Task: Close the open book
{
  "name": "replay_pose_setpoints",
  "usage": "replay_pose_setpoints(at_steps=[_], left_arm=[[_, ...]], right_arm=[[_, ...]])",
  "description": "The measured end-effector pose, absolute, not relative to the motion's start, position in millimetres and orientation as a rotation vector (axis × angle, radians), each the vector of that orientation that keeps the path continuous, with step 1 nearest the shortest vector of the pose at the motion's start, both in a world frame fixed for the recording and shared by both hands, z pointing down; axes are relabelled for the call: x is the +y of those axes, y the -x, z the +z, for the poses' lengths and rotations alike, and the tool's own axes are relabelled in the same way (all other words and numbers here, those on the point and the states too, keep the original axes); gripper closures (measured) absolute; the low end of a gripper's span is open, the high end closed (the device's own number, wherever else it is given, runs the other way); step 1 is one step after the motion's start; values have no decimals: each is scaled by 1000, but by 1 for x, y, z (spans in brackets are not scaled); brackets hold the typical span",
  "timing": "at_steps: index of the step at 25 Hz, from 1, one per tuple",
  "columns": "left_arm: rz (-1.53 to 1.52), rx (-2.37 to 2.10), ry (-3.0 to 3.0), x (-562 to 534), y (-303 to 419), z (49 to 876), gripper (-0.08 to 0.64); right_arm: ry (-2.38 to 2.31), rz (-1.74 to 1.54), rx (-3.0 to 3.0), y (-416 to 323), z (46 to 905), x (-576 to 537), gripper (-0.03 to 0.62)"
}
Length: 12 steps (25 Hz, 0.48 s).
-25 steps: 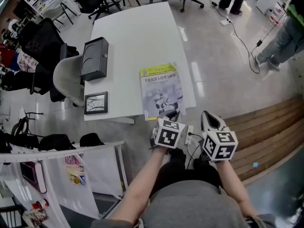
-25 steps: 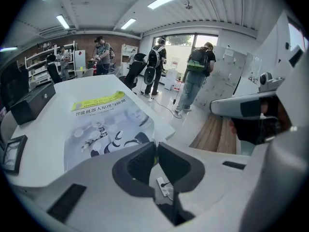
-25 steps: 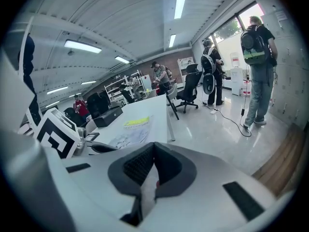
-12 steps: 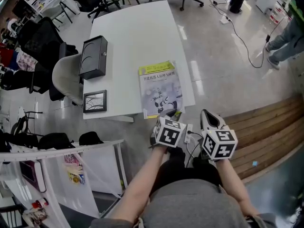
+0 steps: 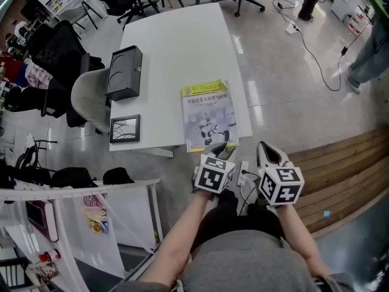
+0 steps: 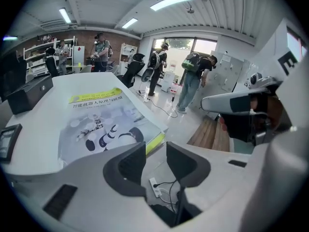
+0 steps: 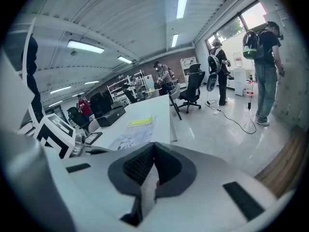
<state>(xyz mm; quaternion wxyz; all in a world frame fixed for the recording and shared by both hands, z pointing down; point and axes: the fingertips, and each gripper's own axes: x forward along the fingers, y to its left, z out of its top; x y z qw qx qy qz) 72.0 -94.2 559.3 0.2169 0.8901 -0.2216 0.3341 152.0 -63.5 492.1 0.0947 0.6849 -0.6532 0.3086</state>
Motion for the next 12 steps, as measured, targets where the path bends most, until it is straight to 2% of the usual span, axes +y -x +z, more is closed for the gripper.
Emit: replay_pose_setpoints(at_steps=[12], left_arm=[[681,-765,-2500,-115,-40,517,439]], right_arm=[[-1973,872,-2012,-133,485,-77,588]])
